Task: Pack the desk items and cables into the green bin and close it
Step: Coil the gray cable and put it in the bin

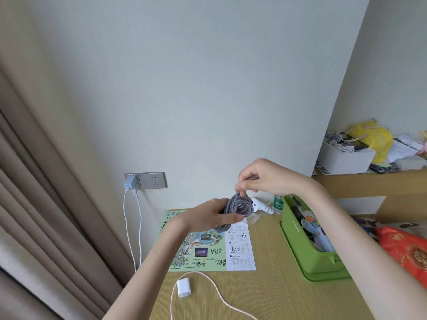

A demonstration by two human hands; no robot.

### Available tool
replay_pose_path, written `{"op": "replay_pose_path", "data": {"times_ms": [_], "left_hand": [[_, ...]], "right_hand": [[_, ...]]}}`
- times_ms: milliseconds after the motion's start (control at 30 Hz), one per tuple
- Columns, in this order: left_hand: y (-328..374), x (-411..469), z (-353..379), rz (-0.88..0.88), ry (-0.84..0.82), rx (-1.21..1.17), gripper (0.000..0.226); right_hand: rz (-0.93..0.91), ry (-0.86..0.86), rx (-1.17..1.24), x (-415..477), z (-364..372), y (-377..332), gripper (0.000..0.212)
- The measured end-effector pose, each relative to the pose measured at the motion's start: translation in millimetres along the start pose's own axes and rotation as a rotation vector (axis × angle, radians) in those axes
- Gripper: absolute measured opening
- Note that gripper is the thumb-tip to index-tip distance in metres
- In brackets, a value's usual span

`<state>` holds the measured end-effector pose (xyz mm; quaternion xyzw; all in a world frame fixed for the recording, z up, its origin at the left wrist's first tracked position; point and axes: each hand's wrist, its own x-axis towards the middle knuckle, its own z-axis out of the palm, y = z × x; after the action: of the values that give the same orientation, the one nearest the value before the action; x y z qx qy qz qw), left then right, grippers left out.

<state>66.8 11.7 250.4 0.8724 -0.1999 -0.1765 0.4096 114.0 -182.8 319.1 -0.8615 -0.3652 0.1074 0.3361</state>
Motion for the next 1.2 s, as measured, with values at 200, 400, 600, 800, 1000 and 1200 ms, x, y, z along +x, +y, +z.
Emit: {"op": "replay_pose_path", "data": {"times_ms": [200,400,600,800,1000,1200], "left_hand": [[28.5,-10.3,-3.7,0.108,-0.145,-0.188,0.053],[28.3,-12.3,-10.0,0.193,-0.007,-0.335,0.019],[18.4,-12.9,-27.0,0.153,0.121,-0.314,0.017],[-3.3,-3.4,-30.3,-0.029,0.464,-0.310,0.042],[-27.9,3.4,-25.0,0.015,0.619,-0.155,0.039],[-32.2,3.8,-21.0,0.097,0.570,-0.249,0.039]], "right_hand": [[0.015,0.017,0.400,6.3,13.0,10.1,0.024],[0.104,0.164,0.682,9.2,48.1,22.8,0.027],[0.094,0.294,0.448,4.5,75.0,25.1,0.033],[0.058,0.205,0.328,4.5,86.9,21.6,0.024],[0.067,0.247,0.254,0.4,82.3,18.1,0.012],[0.010,0.478,0.842,-8.6,65.5,19.2,0.011]]}}
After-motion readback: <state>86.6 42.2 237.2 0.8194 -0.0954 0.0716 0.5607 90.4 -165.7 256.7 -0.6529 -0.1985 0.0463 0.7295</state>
